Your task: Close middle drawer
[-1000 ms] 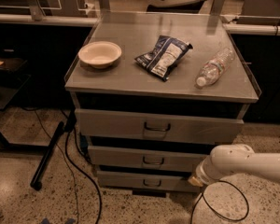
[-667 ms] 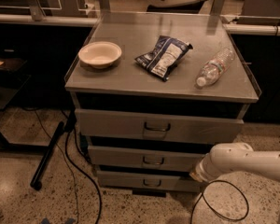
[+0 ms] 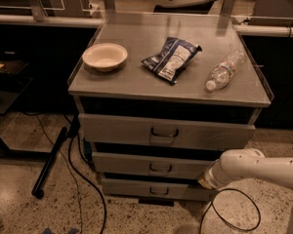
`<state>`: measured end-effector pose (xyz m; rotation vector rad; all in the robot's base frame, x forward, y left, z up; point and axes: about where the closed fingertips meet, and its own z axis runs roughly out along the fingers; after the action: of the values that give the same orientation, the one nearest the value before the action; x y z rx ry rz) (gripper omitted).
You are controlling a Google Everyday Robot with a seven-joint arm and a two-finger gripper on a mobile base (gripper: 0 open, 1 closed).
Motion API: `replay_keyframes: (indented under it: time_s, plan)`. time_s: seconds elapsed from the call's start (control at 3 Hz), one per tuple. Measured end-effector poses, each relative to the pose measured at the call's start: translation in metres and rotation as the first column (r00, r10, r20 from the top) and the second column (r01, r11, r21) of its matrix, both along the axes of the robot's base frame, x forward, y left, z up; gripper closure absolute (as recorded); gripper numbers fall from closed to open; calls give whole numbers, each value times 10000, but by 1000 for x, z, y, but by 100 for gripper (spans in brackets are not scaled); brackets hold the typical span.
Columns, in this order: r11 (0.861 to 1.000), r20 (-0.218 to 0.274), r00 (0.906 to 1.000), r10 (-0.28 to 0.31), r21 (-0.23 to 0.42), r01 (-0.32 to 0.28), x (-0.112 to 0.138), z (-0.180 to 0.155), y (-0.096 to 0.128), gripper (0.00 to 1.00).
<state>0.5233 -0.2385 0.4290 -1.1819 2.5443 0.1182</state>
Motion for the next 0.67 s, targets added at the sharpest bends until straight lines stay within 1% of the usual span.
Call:
replay_keyframes:
  time_s: [0.67]
  plan:
    - [10000,-1,10000,0,0,0,0,0,0,27]
